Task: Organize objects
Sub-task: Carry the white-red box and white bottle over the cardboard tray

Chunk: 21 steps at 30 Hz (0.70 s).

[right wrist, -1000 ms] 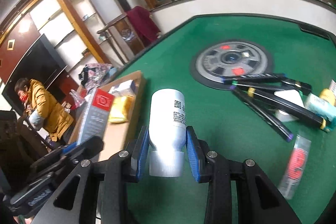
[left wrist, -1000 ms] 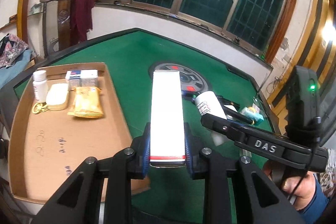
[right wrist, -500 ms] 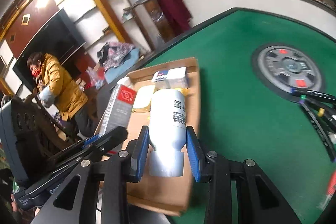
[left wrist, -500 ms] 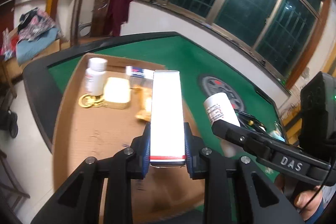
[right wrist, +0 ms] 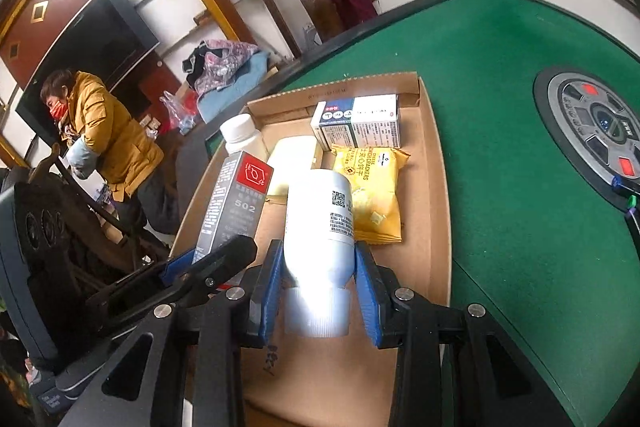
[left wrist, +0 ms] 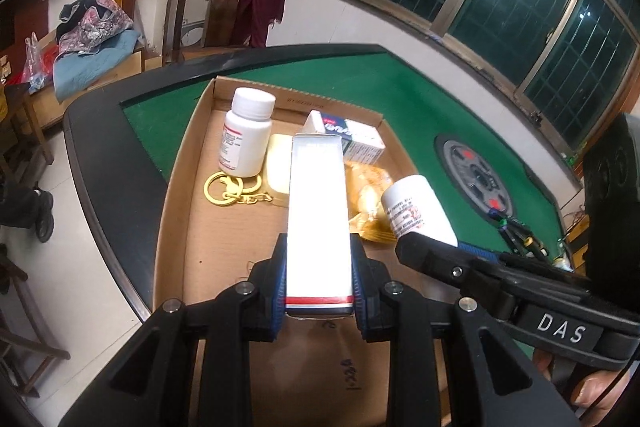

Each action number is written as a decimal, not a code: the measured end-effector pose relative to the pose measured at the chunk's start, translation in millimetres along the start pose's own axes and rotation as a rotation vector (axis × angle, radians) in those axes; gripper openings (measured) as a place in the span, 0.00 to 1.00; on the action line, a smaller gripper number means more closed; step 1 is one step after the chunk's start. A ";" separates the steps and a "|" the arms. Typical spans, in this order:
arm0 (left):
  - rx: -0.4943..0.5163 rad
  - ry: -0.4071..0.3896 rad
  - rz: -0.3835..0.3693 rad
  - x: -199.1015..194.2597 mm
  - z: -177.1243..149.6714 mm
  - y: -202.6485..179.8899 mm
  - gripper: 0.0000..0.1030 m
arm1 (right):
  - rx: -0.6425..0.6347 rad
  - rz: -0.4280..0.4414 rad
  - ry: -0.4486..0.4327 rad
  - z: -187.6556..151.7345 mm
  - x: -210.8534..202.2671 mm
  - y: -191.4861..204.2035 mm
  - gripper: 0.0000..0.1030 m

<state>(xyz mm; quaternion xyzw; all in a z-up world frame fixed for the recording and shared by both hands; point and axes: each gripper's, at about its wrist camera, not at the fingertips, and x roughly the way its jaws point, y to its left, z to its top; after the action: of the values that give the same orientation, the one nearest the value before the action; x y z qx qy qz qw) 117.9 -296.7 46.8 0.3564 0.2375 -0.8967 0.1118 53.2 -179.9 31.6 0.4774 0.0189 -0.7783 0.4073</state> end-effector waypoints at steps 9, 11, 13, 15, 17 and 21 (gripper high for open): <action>0.034 0.091 0.054 15.7 8.4 7.2 0.25 | 0.002 -0.014 0.056 11.3 22.9 -3.7 0.37; 0.027 0.113 0.048 17.0 10.8 11.2 0.25 | -0.001 -0.014 0.065 14.0 26.9 -1.7 0.37; 0.038 0.124 0.056 16.4 12.5 11.7 0.25 | -0.008 -0.018 0.069 16.6 29.7 0.6 0.37; 0.051 0.130 0.076 15.7 14.5 12.4 0.25 | -0.016 -0.017 0.073 18.7 31.8 3.8 0.37; 0.048 0.130 0.088 14.6 15.8 16.5 0.25 | -0.019 -0.015 0.078 20.9 34.1 6.0 0.37; 0.014 0.129 0.095 13.0 16.9 30.5 0.25 | -0.022 -0.016 0.086 23.0 39.3 9.5 0.37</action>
<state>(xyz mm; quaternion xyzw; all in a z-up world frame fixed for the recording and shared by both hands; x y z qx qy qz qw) 109.9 -332.0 37.9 0.4251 0.2209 -0.8672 0.1360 34.4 -220.1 17.6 0.5058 0.0489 -0.7600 0.4052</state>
